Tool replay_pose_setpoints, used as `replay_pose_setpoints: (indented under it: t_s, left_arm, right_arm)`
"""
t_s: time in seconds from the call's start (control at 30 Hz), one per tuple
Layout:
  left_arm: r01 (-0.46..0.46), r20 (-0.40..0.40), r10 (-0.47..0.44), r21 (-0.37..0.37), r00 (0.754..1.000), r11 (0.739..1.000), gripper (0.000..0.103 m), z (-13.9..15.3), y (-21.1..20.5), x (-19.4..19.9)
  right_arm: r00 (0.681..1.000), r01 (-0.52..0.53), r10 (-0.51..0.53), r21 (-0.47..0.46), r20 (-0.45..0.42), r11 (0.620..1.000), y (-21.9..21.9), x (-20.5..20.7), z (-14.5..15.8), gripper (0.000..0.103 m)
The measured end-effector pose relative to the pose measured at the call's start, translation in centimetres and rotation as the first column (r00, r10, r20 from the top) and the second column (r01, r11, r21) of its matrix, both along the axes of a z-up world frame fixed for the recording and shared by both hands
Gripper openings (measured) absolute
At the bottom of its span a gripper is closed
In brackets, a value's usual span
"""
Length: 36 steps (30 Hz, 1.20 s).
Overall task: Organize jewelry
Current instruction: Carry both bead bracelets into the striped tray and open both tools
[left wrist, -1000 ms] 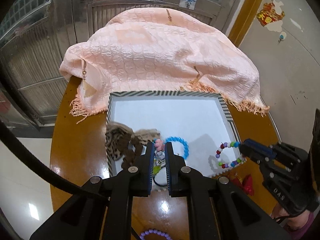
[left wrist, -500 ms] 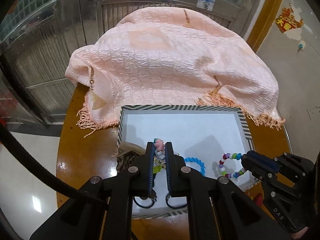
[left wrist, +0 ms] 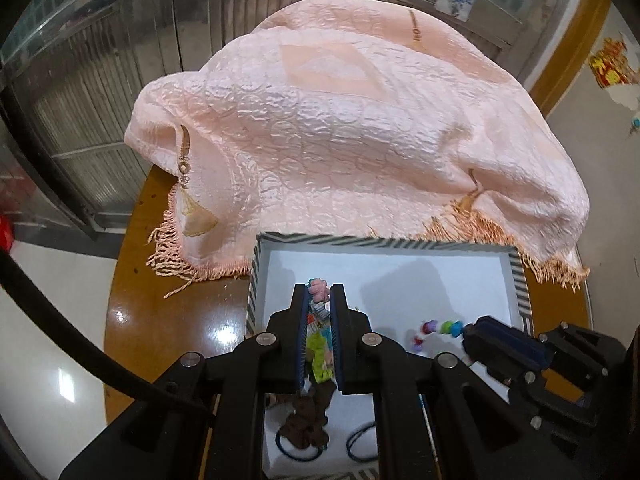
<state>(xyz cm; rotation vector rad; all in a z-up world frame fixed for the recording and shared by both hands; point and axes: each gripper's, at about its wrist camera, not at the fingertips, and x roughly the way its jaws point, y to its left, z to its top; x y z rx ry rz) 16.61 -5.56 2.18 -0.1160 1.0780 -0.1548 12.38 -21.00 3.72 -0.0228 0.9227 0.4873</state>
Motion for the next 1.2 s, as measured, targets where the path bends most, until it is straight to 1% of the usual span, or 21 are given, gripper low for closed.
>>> replay_pose_setpoints:
  t_s: [0.1,0.27,0.37,0.5,0.67,0.73,0.83,0.93,0.97,1.0,1.03,1.07,1.1,1.13,1.2]
  left_arm:
    - [-0.014,-0.03,0.013,-0.03,0.999,0.999,0.011,-1.3,0.5,1.4]
    - [-0.037,-0.052,0.036,-0.016,0.998,0.999,0.011,-2.7,0.7,2.7]
    - [-0.052,-0.076,0.051,-0.008,0.996,0.999,0.011,-3.7,1.1,3.1]
    - [-0.057,-0.103,0.057,0.008,0.993,0.998,0.011,-4.8,1.7,2.8]
    - [-0.065,-0.136,0.065,0.005,0.989,0.998,0.011,-6.3,2.2,2.4]
    - [-0.074,-0.151,0.072,-0.005,0.986,0.997,0.011,-6.8,2.2,2.3]
    - [-0.088,-0.153,0.086,-0.01,0.985,0.996,0.011,-6.9,2.4,2.1]
    - [-0.106,-0.156,0.102,-0.019,0.983,0.994,0.012,-6.7,2.7,1.8]
    - [-0.11,-0.157,0.106,-0.021,0.982,0.994,0.014,-6.7,2.7,1.7]
    - [-0.113,-0.161,0.106,-0.031,0.981,0.993,0.015,-6.6,2.8,1.5]
    - [-0.113,-0.165,0.106,-0.035,0.981,0.993,0.017,-6.6,2.9,1.4]
    - [-0.111,-0.165,0.105,-0.03,0.981,0.993,0.019,-6.5,2.9,1.3]
    - [-0.108,-0.16,0.103,-0.02,0.982,0.994,0.02,-6.4,2.7,1.2]
    - [-0.106,-0.155,0.103,-0.015,0.983,0.994,0.023,-6.3,2.6,1.0]
    - [-0.101,-0.14,0.099,-0.008,0.985,0.995,0.028,-5.8,2.2,0.6]
  right_arm:
    - [1.0,-0.008,0.008,0.032,-0.016,0.999,0.8,1.5,-0.7,0.009]
    - [0.996,0.018,-0.011,0.079,-0.087,0.997,1.0,4.3,-3.1,0.009]
    - [0.992,0.048,-0.042,0.056,-0.119,0.997,0.3,5.4,-4.6,0.009]
    - [0.984,0.097,-0.092,0.025,-0.154,0.995,-1.5,5.8,-6.4,0.01]
    - [0.972,0.135,-0.132,0.0,-0.196,0.991,-2.4,6.3,-8.7,0.01]
    - [0.973,0.129,-0.126,0.001,-0.195,0.992,-2.0,6.4,-9.0,0.01]
    - [0.977,0.114,-0.111,0.005,-0.182,0.993,-1.0,6.8,-9.0,0.01]
    - [0.981,0.099,-0.103,-0.029,-0.163,0.995,-0.2,6.9,-9.0,0.01]
    - [0.981,0.098,-0.103,-0.04,-0.166,0.994,0.1,7.1,-9.2,0.01]
    - [0.979,0.1,-0.106,-0.041,-0.173,0.994,0.2,7.1,-9.3,0.014]
    - [0.977,0.107,-0.112,-0.036,-0.18,0.994,0.0,7.0,-9.4,0.023]
    - [0.975,0.117,-0.12,-0.029,-0.187,0.993,-0.3,7.0,-9.4,0.03]
    - [0.973,0.127,-0.129,-0.022,-0.193,0.992,-0.5,6.8,-9.3,0.04]
    - [0.972,0.135,-0.134,-0.01,-0.195,0.991,-0.9,6.6,-9.1,0.043]
    - [0.974,0.134,-0.133,-0.004,-0.183,0.991,-1.5,6.0,-8.4,0.043]
